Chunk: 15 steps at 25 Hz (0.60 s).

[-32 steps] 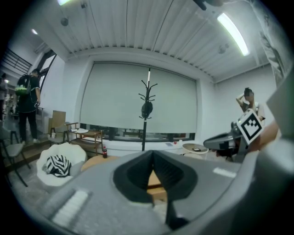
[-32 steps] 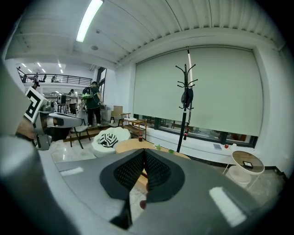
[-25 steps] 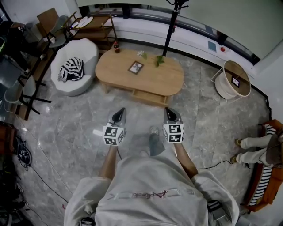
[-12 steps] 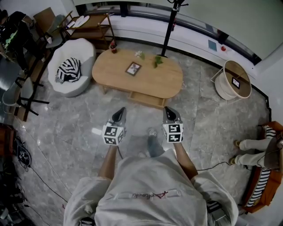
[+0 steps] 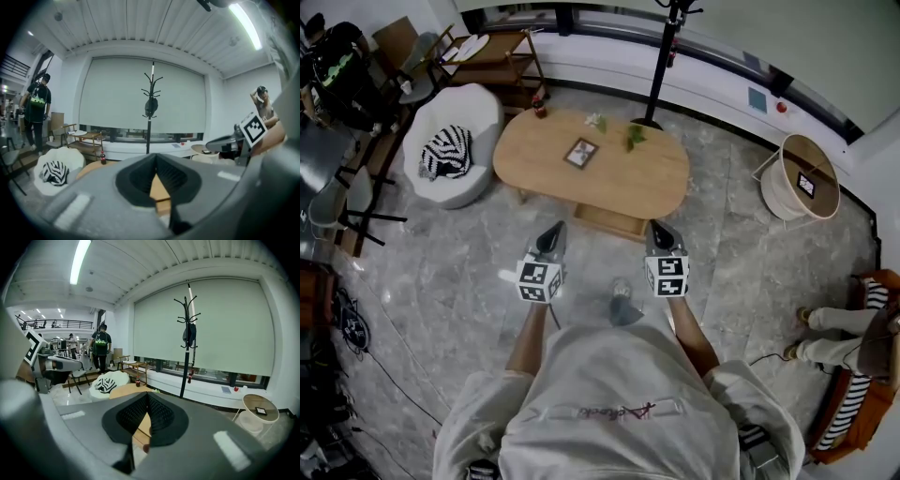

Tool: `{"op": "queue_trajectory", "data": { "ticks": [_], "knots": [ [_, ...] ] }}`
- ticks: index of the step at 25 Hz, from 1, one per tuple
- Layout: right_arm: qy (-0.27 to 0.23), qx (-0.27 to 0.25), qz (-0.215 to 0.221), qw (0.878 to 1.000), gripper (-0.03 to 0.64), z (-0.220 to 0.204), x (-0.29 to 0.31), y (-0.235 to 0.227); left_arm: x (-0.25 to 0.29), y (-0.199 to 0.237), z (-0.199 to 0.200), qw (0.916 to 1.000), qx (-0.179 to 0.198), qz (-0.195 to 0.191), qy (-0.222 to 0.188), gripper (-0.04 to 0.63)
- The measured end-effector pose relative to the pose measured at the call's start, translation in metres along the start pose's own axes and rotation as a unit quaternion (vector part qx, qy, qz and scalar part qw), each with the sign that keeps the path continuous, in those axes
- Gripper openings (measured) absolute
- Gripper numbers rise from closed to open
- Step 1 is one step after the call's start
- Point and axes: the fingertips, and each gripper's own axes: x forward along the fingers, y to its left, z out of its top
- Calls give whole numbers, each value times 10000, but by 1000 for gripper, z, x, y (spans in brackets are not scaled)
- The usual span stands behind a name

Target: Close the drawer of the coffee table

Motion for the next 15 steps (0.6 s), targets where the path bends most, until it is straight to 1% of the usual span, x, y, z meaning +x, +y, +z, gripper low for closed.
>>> {"op": "queue_trajectory", "data": {
  "ticks": [7,12,15],
  "knots": [
    [52,51,110,9999,5,9,34,-41,50,2,10,9998,10,97,146,0],
    [154,98,203,9996,6,8,60,-73,89,2,6,9987,109,203,460,0],
    [216,98,299,9993,6,3,73,-89,111,3,0,9977,212,281,575,0]
  ]
}}
